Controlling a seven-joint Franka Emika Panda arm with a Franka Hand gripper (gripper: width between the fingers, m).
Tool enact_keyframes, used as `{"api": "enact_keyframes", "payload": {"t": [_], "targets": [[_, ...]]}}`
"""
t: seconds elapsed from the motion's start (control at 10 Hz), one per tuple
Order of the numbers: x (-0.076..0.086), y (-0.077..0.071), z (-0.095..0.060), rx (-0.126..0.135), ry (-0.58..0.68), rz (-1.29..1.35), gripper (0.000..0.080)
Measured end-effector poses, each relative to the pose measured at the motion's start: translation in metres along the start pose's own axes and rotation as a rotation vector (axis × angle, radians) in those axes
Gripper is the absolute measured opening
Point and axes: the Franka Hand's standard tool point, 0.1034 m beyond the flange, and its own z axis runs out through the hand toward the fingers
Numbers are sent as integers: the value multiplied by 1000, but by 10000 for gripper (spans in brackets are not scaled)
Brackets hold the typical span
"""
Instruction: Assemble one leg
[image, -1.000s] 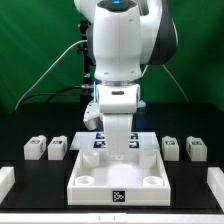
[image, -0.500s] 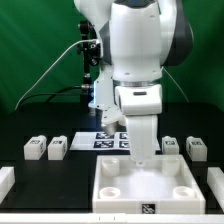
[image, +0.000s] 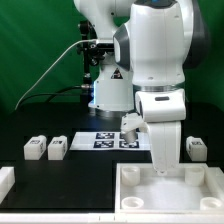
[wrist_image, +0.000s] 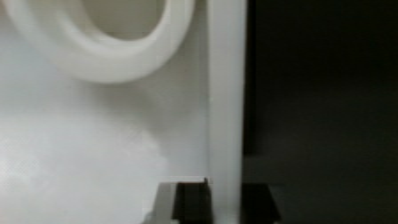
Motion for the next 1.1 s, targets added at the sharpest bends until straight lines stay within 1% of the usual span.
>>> {"api": "enact_keyframes", "payload": {"t": [0.2,0.3,0.4,0.5,0.6,0.7,0.8,1.1], "targets": [[0,0,0,-1,-2,-2,60],[-1,0,0,-1,-2,-1,146],[-1,0,0,-1,-2,0,146],[-2,0,0,-1,-2,1,349],[-2,0,0,-1,-2,1,522],[-2,0,0,-1,-2,2,522],[-2,0,0,-1,-2,2,621],[-3,0,0,-1,-2,3,643]]}}
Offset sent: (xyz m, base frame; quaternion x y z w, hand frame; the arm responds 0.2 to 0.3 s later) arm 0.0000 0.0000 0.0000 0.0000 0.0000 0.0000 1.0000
